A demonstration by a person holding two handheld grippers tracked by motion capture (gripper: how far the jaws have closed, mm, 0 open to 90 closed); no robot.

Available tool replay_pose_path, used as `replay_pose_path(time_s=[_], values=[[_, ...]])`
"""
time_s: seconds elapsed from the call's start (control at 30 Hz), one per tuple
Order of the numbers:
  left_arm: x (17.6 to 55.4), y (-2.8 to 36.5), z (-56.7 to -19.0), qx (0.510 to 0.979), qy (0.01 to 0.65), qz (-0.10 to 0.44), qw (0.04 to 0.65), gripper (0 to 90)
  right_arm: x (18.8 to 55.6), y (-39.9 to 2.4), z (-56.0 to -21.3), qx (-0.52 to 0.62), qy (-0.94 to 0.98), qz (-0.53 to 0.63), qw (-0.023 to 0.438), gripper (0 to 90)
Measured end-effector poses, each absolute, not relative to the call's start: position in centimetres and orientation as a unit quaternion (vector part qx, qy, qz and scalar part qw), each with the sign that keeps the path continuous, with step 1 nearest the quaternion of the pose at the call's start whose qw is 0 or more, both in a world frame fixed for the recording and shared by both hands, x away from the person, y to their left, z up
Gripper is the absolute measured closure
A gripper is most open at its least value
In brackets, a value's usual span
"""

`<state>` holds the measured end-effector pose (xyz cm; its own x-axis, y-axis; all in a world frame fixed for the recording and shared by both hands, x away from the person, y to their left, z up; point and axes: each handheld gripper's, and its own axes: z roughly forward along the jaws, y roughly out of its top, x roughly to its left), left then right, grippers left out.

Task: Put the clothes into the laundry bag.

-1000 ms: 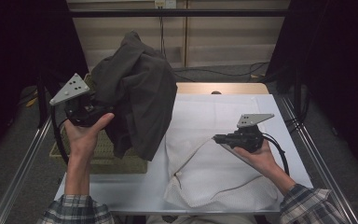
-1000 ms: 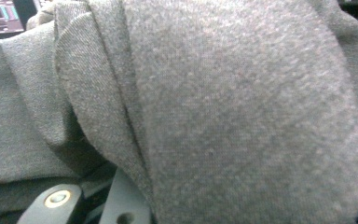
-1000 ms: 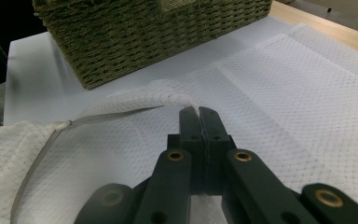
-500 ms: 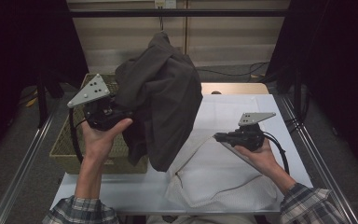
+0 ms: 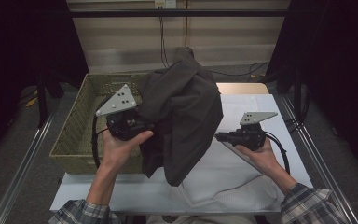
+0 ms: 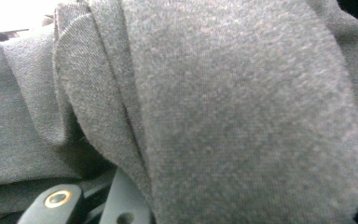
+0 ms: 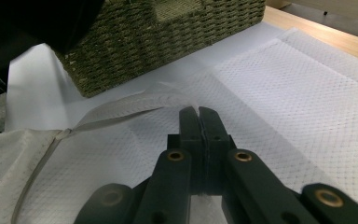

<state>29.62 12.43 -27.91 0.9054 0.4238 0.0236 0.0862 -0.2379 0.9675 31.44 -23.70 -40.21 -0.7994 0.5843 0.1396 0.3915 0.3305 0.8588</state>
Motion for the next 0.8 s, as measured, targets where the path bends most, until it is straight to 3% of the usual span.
replay_pose_path(time_s=[0.57, 0.8], values=[[28.4, 10.1, -31.5, 0.824, 0.148, 0.116, 0.534, 66.6, 31.9, -24.5, -40.0, 0.321, 0.801, 0.494, 0.103, 90.0], [27.0, 7.5, -35.2, 0.861, 0.118, 0.084, 0.488, 66.3, 32.0, -25.1, -40.0, 0.33, 0.799, 0.491, 0.104, 90.0]])
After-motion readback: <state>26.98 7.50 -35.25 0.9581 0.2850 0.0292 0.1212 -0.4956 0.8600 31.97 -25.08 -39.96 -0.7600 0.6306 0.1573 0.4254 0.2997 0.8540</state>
